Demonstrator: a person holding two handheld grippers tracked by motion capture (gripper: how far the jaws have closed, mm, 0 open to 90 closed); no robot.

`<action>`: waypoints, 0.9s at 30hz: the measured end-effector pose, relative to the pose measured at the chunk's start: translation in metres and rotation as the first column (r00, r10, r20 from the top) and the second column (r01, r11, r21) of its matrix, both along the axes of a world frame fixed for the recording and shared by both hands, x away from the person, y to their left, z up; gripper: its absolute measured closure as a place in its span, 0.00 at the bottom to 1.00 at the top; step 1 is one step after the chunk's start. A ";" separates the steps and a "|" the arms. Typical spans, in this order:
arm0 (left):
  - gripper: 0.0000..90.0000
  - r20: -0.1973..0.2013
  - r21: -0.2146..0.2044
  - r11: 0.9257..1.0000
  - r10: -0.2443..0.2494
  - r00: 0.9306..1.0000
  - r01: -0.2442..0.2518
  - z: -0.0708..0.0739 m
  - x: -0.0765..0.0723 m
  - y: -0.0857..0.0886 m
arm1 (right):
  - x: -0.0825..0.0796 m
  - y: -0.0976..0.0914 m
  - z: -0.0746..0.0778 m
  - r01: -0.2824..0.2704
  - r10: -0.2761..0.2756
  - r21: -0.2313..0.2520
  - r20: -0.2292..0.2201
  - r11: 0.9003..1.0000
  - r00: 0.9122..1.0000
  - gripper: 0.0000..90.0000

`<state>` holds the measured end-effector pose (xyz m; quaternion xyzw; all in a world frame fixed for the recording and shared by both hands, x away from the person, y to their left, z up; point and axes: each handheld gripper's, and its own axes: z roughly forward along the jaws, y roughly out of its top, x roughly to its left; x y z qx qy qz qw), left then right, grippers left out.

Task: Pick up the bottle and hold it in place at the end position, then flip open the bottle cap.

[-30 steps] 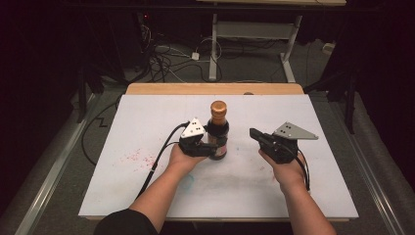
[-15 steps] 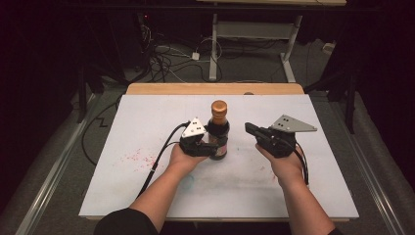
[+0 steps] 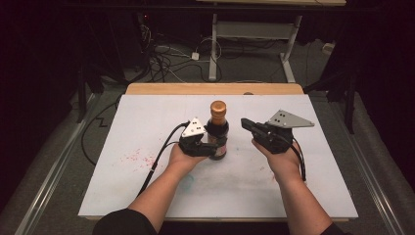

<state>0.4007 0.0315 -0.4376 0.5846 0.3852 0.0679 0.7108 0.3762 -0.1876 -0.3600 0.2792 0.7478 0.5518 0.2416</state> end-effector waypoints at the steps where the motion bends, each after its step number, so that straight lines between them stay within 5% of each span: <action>1: 0.32 -0.003 -0.057 0.998 0.001 1.000 -0.001 0.001 -0.001 -0.003 | 0.001 0.001 0.002 -0.005 0.005 0.004 0.001 1.000 1.000 1.00; 11: 0.32 -0.002 -0.079 0.997 0.011 1.000 -0.011 0.000 -0.002 -0.004 | 0.003 0.009 0.006 -0.025 0.025 -0.010 0.003 1.000 1.000 1.00; 12: 0.32 0.011 -0.011 1.000 0.000 1.000 0.000 -0.002 -0.001 0.001 | 0.004 0.009 0.007 -0.028 0.028 -0.011 0.005 1.000 1.000 1.00; 17: 0.32 0.012 -0.010 1.000 -0.001 1.000 0.001 -0.002 -0.001 0.001 | 0.000 0.014 0.015 -0.039 0.040 -0.022 0.023 0.999 0.999 1.00; 23: 0.32 0.016 -0.020 1.000 -0.006 1.000 0.006 -0.003 -0.001 0.001 | 0.000 0.020 0.020 -0.048 0.049 -0.035 0.030 0.998 0.998 1.00; 24: 0.32 -0.003 -0.091 0.996 0.003 1.000 -0.003 -0.001 -0.001 -0.002 | -0.001 0.022 0.022 -0.050 0.052 -0.038 0.036 0.998 0.998 1.00; 25: 0.32 -0.003 -0.091 0.996 0.003 1.000 -0.003 -0.001 -0.001 -0.002 | -0.001 0.022 0.024 -0.052 0.054 -0.041 0.038 0.998 0.998 1.00; 26: 0.32 0.015 -0.025 1.000 -0.006 1.000 0.006 -0.002 -0.001 0.001 | 0.000 0.022 0.025 -0.054 0.055 -0.039 0.041 0.998 0.998 1.00; 27: 0.32 0.015 -0.025 1.000 -0.006 1.000 0.006 -0.002 -0.001 0.001 | 0.000 0.022 0.025 -0.054 0.055 -0.039 0.041 0.998 0.998 1.00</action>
